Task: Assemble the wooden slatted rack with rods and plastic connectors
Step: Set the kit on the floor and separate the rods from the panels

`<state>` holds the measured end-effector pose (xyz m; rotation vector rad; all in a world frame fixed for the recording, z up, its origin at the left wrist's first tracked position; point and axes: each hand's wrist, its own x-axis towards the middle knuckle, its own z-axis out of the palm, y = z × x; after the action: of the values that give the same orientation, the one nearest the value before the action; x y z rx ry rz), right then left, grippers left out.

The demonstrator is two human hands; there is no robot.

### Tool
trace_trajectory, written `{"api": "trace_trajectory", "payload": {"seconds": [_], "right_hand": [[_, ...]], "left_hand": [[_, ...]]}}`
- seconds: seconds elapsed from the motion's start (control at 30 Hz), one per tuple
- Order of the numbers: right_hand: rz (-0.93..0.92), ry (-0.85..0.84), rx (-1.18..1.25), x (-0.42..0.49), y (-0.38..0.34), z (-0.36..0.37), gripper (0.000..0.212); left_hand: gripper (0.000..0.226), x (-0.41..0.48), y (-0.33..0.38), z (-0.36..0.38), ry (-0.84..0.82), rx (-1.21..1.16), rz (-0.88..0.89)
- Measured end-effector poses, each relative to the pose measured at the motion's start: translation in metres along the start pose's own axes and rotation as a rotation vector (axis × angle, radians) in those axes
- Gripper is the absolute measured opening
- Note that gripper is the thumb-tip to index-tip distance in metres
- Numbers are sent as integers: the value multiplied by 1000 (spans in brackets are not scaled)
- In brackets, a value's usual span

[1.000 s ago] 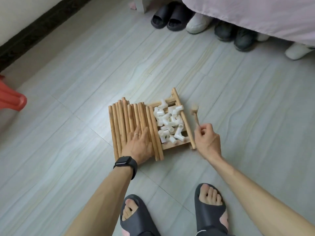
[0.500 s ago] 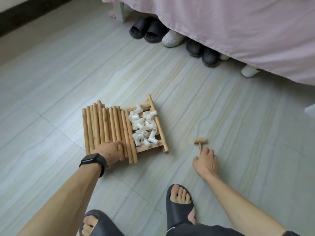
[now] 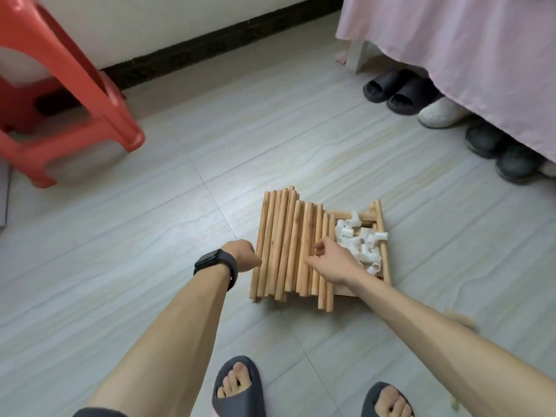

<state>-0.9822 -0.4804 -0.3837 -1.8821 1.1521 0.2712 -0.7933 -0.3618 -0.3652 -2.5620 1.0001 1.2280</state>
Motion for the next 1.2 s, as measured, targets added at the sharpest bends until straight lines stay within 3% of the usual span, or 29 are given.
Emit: {"api": "trace_trajectory", "payload": {"seconds": [0.13, 0.3, 0.47, 0.6, 0.7, 0.83, 1.0, 1.2], "right_hand": [[130, -9, 130, 31, -7, 12, 65], [281, -9, 320, 49, 3, 36, 60], [333, -55, 433, 59, 12, 42, 49], [361, -106, 500, 66, 7, 34, 39], [347, -123, 484, 70, 3, 37, 45], [342, -112, 482, 74, 2, 40, 62], [339, -136, 557, 68, 4, 35, 69], [326, -163, 669, 54, 1, 38, 81]], "left_hand": [[47, 11, -7, -4, 39, -303, 14], [54, 23, 10, 41, 123, -639, 113], [76, 45, 33, 72, 243, -568, 109], [79, 58, 44, 69, 248, -541, 32], [80, 63, 38, 59, 189, -619, 21], [51, 67, 29, 51, 39, -835, 15], [28, 67, 30, 56, -7, -991, 30], [52, 59, 23, 46, -186, -1152, 1]]}}
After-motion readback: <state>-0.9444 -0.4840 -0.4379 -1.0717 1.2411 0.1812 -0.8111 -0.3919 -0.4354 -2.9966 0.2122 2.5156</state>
